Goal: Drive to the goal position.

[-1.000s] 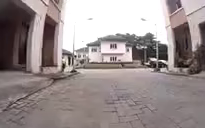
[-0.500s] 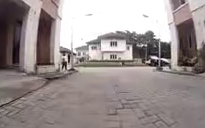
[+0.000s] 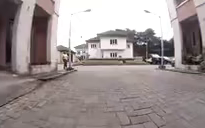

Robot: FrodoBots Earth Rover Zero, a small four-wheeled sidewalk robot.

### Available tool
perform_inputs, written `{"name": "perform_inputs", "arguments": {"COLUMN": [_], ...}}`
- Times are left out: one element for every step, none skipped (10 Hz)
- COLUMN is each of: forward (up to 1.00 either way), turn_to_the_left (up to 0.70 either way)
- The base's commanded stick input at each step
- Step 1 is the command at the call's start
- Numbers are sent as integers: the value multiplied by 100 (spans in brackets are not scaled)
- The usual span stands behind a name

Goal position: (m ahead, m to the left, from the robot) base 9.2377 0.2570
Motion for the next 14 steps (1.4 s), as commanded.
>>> {"name": "perform_inputs", "arguments": {"forward": [70,70,70,70,70,70,70,70,70,70,70,70,70,70], "turn_to_the_left": [0,0,0,0,0,0,0,0,0,0,0,0,0,0]}}
